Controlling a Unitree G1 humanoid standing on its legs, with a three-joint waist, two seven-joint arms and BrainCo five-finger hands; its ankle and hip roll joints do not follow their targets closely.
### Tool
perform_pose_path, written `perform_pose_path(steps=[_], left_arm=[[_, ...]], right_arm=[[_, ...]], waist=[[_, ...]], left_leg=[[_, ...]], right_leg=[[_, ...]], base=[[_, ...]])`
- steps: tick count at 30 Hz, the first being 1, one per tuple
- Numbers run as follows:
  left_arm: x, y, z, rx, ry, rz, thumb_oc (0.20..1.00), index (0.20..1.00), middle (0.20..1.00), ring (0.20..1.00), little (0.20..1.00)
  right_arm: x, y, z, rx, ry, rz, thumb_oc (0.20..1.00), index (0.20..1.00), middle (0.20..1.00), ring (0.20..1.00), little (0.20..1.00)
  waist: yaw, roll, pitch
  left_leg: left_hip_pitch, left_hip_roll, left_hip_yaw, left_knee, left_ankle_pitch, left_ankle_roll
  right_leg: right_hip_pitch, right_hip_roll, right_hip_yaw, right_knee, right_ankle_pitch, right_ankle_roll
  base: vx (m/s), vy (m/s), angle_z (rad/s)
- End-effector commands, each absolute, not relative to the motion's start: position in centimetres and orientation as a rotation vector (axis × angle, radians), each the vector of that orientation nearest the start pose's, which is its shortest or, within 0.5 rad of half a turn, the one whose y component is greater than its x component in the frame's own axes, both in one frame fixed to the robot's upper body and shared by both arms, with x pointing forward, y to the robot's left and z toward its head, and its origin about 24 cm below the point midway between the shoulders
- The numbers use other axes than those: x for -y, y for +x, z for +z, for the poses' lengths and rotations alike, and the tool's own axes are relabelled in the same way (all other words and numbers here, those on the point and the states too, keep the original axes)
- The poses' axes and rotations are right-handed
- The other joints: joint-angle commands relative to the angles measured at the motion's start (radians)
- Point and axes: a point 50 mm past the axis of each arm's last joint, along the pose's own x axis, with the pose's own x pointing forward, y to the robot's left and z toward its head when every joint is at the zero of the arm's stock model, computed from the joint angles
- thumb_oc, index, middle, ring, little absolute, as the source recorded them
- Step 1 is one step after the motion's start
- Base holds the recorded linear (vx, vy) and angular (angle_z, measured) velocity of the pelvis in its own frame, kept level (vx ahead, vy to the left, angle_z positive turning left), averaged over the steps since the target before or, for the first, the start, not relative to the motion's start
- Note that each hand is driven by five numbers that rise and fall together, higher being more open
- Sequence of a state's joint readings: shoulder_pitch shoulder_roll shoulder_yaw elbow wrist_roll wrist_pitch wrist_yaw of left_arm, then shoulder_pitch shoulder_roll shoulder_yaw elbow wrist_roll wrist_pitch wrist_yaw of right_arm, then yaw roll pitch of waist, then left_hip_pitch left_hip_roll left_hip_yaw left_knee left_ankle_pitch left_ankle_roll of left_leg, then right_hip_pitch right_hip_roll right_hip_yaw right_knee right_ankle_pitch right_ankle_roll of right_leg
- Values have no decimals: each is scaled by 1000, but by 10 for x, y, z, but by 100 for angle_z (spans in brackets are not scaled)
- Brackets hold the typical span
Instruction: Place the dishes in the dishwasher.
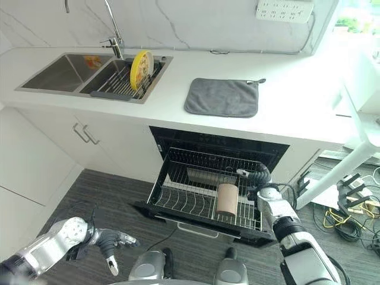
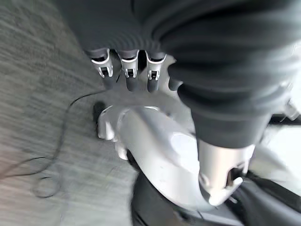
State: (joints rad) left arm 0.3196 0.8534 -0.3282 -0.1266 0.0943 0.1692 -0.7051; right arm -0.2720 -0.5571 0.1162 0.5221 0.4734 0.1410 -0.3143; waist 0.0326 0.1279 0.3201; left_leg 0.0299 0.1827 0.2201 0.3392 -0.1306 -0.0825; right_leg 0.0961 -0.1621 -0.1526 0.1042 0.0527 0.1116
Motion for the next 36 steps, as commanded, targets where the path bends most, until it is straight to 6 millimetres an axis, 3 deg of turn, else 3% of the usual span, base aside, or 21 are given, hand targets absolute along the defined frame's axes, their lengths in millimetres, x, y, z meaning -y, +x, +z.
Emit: perform_pose_path(steps=[1,3,4,6,9,15,19,27,31,32,36], left_arm=[[-211,155,1,-549,531,-828,1000,1000,1000,1000,1000],[-211,161,12,-435,458,-690,1000,1000,1000,1000,1000],[-219,171,27,-337,396,-547,1000,1000,1000,1000,1000],[-224,181,38,-257,376,-455,1000,1000,1000,1000,1000],[-244,196,74,-67,283,-227,1000,1000,1000,1000,1000],[-244,209,108,186,241,-87,1000,1000,1000,1000,1000],[-245,214,128,346,219,14,1000,1000,1000,1000,1000],[-256,212,161,588,230,176,1000,1000,1000,1000,1000],[-256,210,175,663,277,187,1000,1000,1000,1000,1000],[-257,211,182,690,259,184,1000,1000,1000,1000,1000],[-257,214,184,683,229,150,1000,1000,1000,1000,1000]], right_arm=[[329,291,74,-145,-188,-490,1000,1000,1000,1000,1000],[335,282,88,-60,-166,-491,1000,1000,1000,1000,1000],[330,267,102,25,-144,-462,1000,1000,1000,1000,1000],[321,257,109,74,-129,-432,1000,1000,1000,1000,1000],[308,221,140,228,-83,-369,1000,1000,1000,1000,1000],[294,214,170,391,-142,-394,1000,1000,1000,1000,1000],[287,212,181,472,-189,-426,1000,1000,1000,1000,1000],[292,209,192,530,-177,-493,1000,1000,1000,1000,1000],[293,208,194,529,-217,-515,1000,1000,1000,1000,1000],[292,206,193,527,-215,-521,1000,1000,1000,1000,1000],[289,203,185,513,-163,-531,1000,1000,1000,1000,1000]], waist=[[-1,38,-21],[-5,40,-30],[-15,26,-39],[-28,11,-48],[-55,-41,-81],[-61,-88,-118],[-67,-114,-152],[-64,-130,-208],[-66,-136,-229],[-69,-142,-233],[-78,-147,-230]], left_leg=[[-70,13,-51,-15,121,-60],[-62,4,-50,-27,122,-55],[-60,-2,-46,-37,126,-52],[-57,0,-41,-45,129,-51],[-27,4,-5,-95,129,-42],[17,-2,26,-169,123,-27],[69,-36,15,-276,142,-17],[133,-79,-8,-426,155,0],[122,-108,-7,-426,133,15],[118,-135,-8,-426,121,29],[105,-171,-8,-426,112,43]], right_leg=[[6,37,2,87,-119,-14],[10,28,-11,79,-118,-13],[12,20,-30,67,-109,-10],[13,19,-40,58,-105,-9],[27,24,-58,17,-101,-12],[49,32,-85,-30,-103,-21],[46,43,-82,-62,-83,-22],[70,47,-98,-154,-34,-6],[61,14,-117,-167,17,27],[39,-25,-126,-151,73,54],[-31,-88,-115,-93,170,88]], base=[[116,168,-3],[56,90,8],[0,0,0],[-22,-50,14],[-121,-108,13],[-204,-49,-9],[-226,30,6],[-179,105,2],[-142,275,7],[-115,324,11],[-90,297,5]])
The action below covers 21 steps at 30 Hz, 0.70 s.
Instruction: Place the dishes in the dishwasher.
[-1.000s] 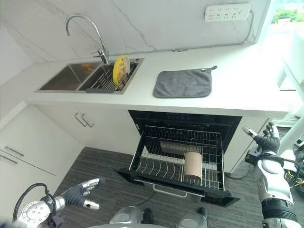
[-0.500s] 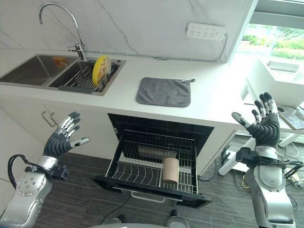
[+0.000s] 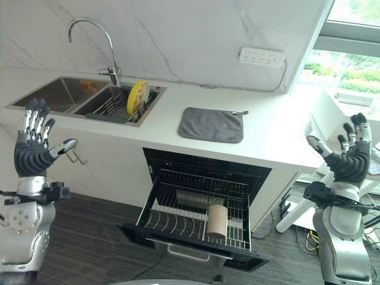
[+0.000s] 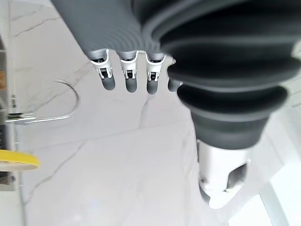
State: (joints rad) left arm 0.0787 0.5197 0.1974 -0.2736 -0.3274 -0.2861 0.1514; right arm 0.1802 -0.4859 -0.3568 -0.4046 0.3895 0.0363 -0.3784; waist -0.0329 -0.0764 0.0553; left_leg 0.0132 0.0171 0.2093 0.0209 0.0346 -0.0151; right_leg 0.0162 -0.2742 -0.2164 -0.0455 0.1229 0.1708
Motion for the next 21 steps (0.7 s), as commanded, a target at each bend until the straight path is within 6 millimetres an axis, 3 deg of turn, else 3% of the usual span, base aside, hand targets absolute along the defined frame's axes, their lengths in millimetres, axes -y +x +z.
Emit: perform_pose_path(steps=[1,3,4,6,7,10,11,12,13,14,15,16,17,19,21], left_arm=[[-257,216,186,680,235,134,1000,1000,1000,1000,1000],[-257,217,188,683,256,116,1000,1000,1000,1000,1000],[-258,219,190,684,256,114,1000,1000,1000,1000,1000],[-260,223,191,681,250,114,1000,1000,1000,1000,1000],[-257,227,187,669,214,111,1000,1000,1000,1000,1000],[-254,227,178,639,206,106,1000,1000,1000,1000,1000],[-254,225,176,627,202,97,1000,1000,1000,1000,1000],[-255,222,175,625,191,74,1000,1000,1000,1000,1000],[-252,221,173,625,188,53,1000,1000,1000,1000,1000],[-249,219,171,624,191,52,1000,1000,1000,1000,1000],[-248,218,169,613,185,60,1000,1000,1000,1000,1000],[-249,218,169,606,159,73,1000,1000,1000,1000,1000],[-249,217,170,622,135,80,1000,1000,1000,1000,1000],[-247,216,172,643,126,90,1000,1000,1000,1000,1000],[-247,215,170,651,113,118,1000,1000,1000,1000,1000]], right_arm=[[288,203,183,506,-155,-527,1000,1000,1000,1000,1000],[286,206,182,488,-153,-511,1000,1000,1000,1000,1000],[286,209,183,485,-155,-504,1000,1000,1000,1000,1000],[289,212,185,497,-150,-504,1000,1000,1000,1000,1000],[292,212,186,513,-152,-511,1000,1000,1000,1000,1000],[297,205,183,517,-145,-507,1000,1000,1000,1000,1000],[299,203,184,510,-149,-510,1000,1000,1000,1000,1000],[302,200,185,506,-157,-505,1000,1000,1000,1000,1000],[303,200,186,502,-178,-507,1000,1000,1000,1000,1000],[304,201,187,499,-189,-505,1000,1000,1000,1000,1000],[305,203,189,491,-199,-499,1000,1000,1000,1000,1000],[305,206,191,487,-207,-482,1000,1000,1000,1000,1000],[305,209,195,497,-205,-465,1000,1000,1000,1000,1000],[305,209,196,508,-208,-454,1000,1000,1000,1000,1000],[303,210,201,529,-226,-433,1000,1000,1000,1000,1000]], waist=[[-12,60,37],[0,68,39],[1,72,40],[-14,73,42],[-23,67,38],[-29,57,30],[-38,60,34],[-48,71,42],[-42,70,66],[-31,54,88],[-24,39,96],[-27,29,93],[-25,18,88],[-31,21,73],[-26,41,49]], left_leg=[[118,-7,10,-108,-51,-21],[106,-7,37,-108,-43,-16],[104,-7,36,-108,-45,-11],[96,-15,24,-108,-30,0],[97,-38,5,-108,-27,7],[125,-60,23,-108,-41,15],[144,-63,30,-108,-38,10],[163,-59,64,-98,-20,-9],[115,-27,62,88,65,-78],[24,2,27,256,164,-136],[-36,25,-1,333,181,-157],[-61,82,15,344,167,-162],[-31,173,50,254,152,-153],[12,235,53,119,164,-144],[71,295,-28,-86,220,-161]], right_leg=[[36,27,-65,89,96,30],[23,38,-135,177,76,28],[21,72,-134,241,34,21],[0,166,-67,313,-5,1],[-20,239,-37,324,-11,-7],[-8,228,-105,245,-25,-24],[-11,234,-102,246,-19,-24],[-5,245,-107,236,-52,-40],[51,261,-99,192,-126,-89],[92,254,-69,143,-145,-118],[111,238,-54,113,-142,-127],[123,224,-53,89,-139,-131],[136,205,-44,49,-122,-122],[138,195,-31,16,-108,-110],[134,175,17,0,-108,-93]], base=[[-130,290,-12],[-133,269,-13],[-123,210,-24],[-111,166,-49],[-82,111,-27],[-13,-4,52],[8,-17,52],[9,-54,48],[-25,-38,62],[-47,-12,71],[-72,131,45],[-21,342,-1],[27,400,-61],[96,476,-61],[197,670,-40]])
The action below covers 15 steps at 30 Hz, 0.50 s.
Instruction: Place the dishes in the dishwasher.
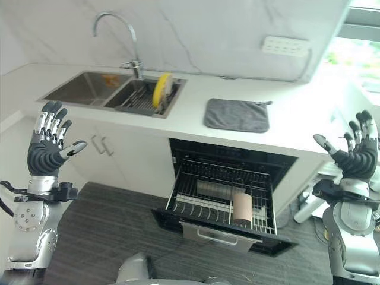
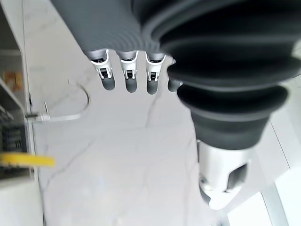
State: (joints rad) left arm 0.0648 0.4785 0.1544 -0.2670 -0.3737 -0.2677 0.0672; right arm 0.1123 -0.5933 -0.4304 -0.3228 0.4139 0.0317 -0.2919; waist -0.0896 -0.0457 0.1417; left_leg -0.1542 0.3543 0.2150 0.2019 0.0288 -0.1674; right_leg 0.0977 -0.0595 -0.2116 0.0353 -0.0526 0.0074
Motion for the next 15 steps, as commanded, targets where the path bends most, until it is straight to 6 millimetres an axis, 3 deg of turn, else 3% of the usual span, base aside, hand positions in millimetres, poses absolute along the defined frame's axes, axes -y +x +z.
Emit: perform_pose_path(steps=[1,2,3,5,6,7,8,9,11,12,13,14,15], left_arm=[[-246,215,170,651,113,123,1000,1000,1000,1000,1000],[-246,215,168,661,124,129,1000,1000,1000,1000,1000],[-247,214,169,670,133,129,1000,1000,1000,1000,1000],[-248,212,172,680,149,109,1000,1000,1000,1000,1000],[-247,213,175,683,145,87,1000,1000,1000,1000,1000],[-247,214,177,674,126,66,1000,1000,1000,1000,1000],[-245,219,177,656,132,27,1000,1000,1000,1000,1000],[-245,219,177,656,132,27,1000,1000,1000,1000,1000],[-241,224,182,650,156,3,1000,1000,1000,1000,1000],[-245,224,183,645,169,22,1000,1000,1000,1000,1000],[-245,225,183,645,167,22,1000,1000,1000,1000,1000],[-248,229,181,636,153,17,1000,1000,1000,1000,1000],[-246,230,180,636,139,13,1000,1000,1000,1000,1000]], right_arm=[[302,211,204,536,-232,-428,1000,1000,1000,1000,1000],[300,213,211,556,-240,-426,1000,1000,1000,1000,1000],[300,213,214,567,-234,-428,1000,1000,1000,1000,1000],[302,209,213,577,-233,-458,1000,1000,1000,1000,1000],[303,204,211,587,-220,-482,1000,1000,1000,1000,1000],[302,199,208,593,-201,-498,1000,1000,1000,1000,1000],[300,195,203,591,-171,-509,1000,1000,1000,1000,1000],[300,195,203,591,-171,-509,1000,1000,1000,1000,1000],[288,201,198,587,-181,-456,1000,1000,1000,1000,1000],[282,211,199,577,-173,-422,1000,1000,1000,1000,1000],[282,212,199,575,-172,-422,1000,1000,1000,1000,1000],[285,214,195,547,-166,-431,1000,1000,1000,1000,1000],[288,213,192,537,-162,-433,1000,1000,1000,1000,1000]], waist=[[31,16,-41],[35,35,-46],[23,42,-53],[13,51,-54],[14,51,-53],[16,50,-53],[17,42,-52],[17,42,-52],[33,41,-55],[53,45,-59],[53,44,-59],[36,39,-60],[25,35,-63]], left_leg=[[244,-36,-61,-284,229,-11],[239,-35,-114,-277,227,-15],[254,-45,-83,-287,165,-18],[273,-69,-19,-287,98,-7],[275,-97,-21,-283,67,9],[275,-129,-33,-280,43,26],[273,-181,-36,-277,31,48],[273,-181,-36,-277,31,48],[292,-228,-8,-289,3,64],[299,-247,23,-289,-22,79],[296,-250,23,-289,-20,83],[296,-273,-15,-289,-34,107],[290,-286,-43,-289,-26,121]], right_leg=[[49,-46,28,-78,65,73],[27,-69,64,-62,67,81],[26,-97,60,-62,64,101],[25,-145,51,-47,69,137],[25,-176,52,-33,71,161],[18,-206,50,-15,106,170],[-8,-260,34,2,225,187],[-8,-260,34,2,225,187],[-62,-320,-38,19,337,218],[-66,-267,-99,44,294,216],[-71,-255,-96,50,287,211],[-80,-148,-2,83,211,180],[-87,-79,54,101,169,159]], base=[[203,819,-68],[191,745,-82],[195,789,-79],[159,608,-61],[160,641,-16],[146,720,-6],[86,447,0],[90,435,18],[113,580,20],[54,565,-69],[75,433,-111],[60,206,-67],[89,212,-7]])
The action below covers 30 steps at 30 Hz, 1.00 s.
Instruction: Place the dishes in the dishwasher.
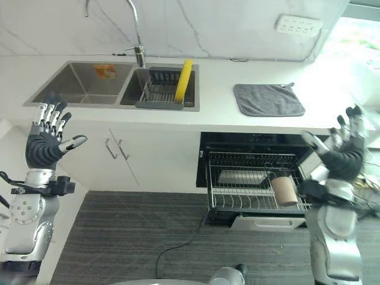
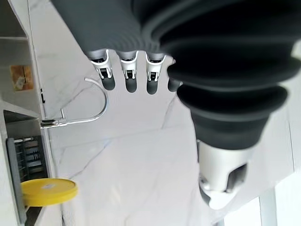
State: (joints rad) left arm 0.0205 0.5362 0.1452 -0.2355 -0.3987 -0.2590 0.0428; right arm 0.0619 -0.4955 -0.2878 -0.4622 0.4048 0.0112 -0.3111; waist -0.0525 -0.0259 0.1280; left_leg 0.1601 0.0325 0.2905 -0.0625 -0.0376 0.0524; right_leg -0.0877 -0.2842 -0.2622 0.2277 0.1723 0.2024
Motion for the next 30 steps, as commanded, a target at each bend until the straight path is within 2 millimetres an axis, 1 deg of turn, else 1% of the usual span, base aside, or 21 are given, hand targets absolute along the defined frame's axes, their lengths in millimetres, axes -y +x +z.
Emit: perform_pose_path(steps=[1,2,3,4,5,7,8,10,14,17,22,24,27,28,29,30], left_arm=[[-244,230,178,639,130,16,1000,1000,1000,1000,1000],[-241,228,175,643,120,23,1000,1000,1000,1000,1000],[-238,228,175,648,113,28,1000,1000,1000,1000,1000],[-237,229,175,656,112,30,1000,1000,1000,1000,1000],[-236,230,176,672,117,38,1000,1000,1000,1000,1000],[-236,232,178,673,97,42,1000,1000,1000,1000,1000],[-235,235,179,675,84,42,1000,1000,1000,1000,1000],[-231,236,180,686,91,48,1000,1000,1000,1000,1000],[-234,234,182,699,102,75,1000,1000,1000,1000,1000],[-237,232,180,696,96,87,1000,1000,1000,1000,1000],[-239,231,177,674,97,66,1000,1000,1000,1000,1000],[-240,228,175,668,95,56,1000,1000,1000,1000,1000],[-240,229,174,664,99,54,1000,1000,1000,1000,1000],[-241,228,173,664,93,50,1000,1000,1000,1000,1000],[-240,227,173,668,89,47,1000,1000,1000,1000,1000],[-238,225,172,669,88,45,1000,1000,1000,1000,1000]], right_arm=[[289,211,190,527,-161,-430,1000,1000,1000,1000,1000],[291,209,187,515,-164,-419,1000,1000,1000,1000,1000],[292,208,185,512,-163,-409,1000,1000,1000,1000,1000],[291,208,184,515,-157,-399,1000,1000,1000,1000,1000],[290,209,181,508,-146,-393,1000,1000,1000,1000,1000],[290,213,181,492,-141,-392,1000,1000,1000,1000,1000],[287,218,182,489,-147,-388,1000,1000,1000,1000,1000],[283,224,183,500,-143,-360,1000,1000,1000,1000,1000],[283,225,182,493,-151,-308,1000,1000,1000,1000,1000],[283,223,182,501,-155,-287,1000,1000,1000,1000,1000],[283,216,178,486,-159,-283,1000,1000,1000,1000,1000],[285,214,180,481,-168,-276,1000,1000,1000,1000,1000],[285,215,182,496,-137,-270,1000,1000,1000,1000,1000],[286,214,181,491,-152,-259,1000,1000,1000,1000,1000],[287,213,182,488,-163,-254,1000,1000,1000,1000,1000],[288,211,182,486,-171,-251,1000,1000,1000,1000,1000]], waist=[[-21,10,-53],[-24,4,-57],[-24,3,-60],[-29,1,-59],[-28,2,-62],[-25,2,-70],[-24,5,-73],[-33,14,-79],[-37,20,-86],[-41,20,-92],[-56,19,-99],[-55,16,-91],[-63,16,-86],[-65,16,-75],[-59,10,-61],[-50,1,-49]], left_leg=[[-26,27,-138,-25,44,-95],[-27,15,-144,-25,45,-94],[-28,7,-145,-25,44,-94],[-27,-2,-144,-25,40,-91],[-34,-8,-149,-25,36,-88],[-44,-13,-158,-25,43,-91],[-47,-11,-148,-25,45,-94],[-46,-6,-124,-25,44,-95],[-45,-6,-110,-25,37,-91],[-44,-7,-113,-25,36,-91],[-33,-6,-78,-25,27,-87],[-17,-5,-62,-25,34,-91],[-6,1,-43,-25,32,-94],[-10,10,-28,46,79,-120],[-60,31,-44,145,133,-153],[-116,55,-72,213,183,-179]], right_leg=[[99,197,142,-95,-84,-54],[111,231,146,-137,-103,-73],[133,249,137,-196,-112,-88],[134,253,140,-224,-101,-89],[159,260,136,-279,-112,-99],[171,261,139,-310,-99,-99],[172,260,128,-315,-103,-100],[161,263,139,-315,-108,-105],[167,266,140,-315,-116,-110],[168,267,147,-315,-119,-112],[172,264,142,-315,-122,-112],[182,267,144,-314,-122,-117],[185,275,142,-312,-123,-119],[192,290,149,-309,-134,-135],[201,293,156,-309,-135,-149],[211,288,159,-310,-131,-154]], base=[[40,105,37],[28,39,58],[4,-22,40],[-28,-121,-9],[-31,-160,-28],[-34,-134,-14],[-44,-83,9],[-56,-71,13],[-48,-22,0],[0,0,0],[24,-19,12],[30,-76,9],[-3,-63,1],[14,-83,3],[17,-79,4],[2,-43,11]])
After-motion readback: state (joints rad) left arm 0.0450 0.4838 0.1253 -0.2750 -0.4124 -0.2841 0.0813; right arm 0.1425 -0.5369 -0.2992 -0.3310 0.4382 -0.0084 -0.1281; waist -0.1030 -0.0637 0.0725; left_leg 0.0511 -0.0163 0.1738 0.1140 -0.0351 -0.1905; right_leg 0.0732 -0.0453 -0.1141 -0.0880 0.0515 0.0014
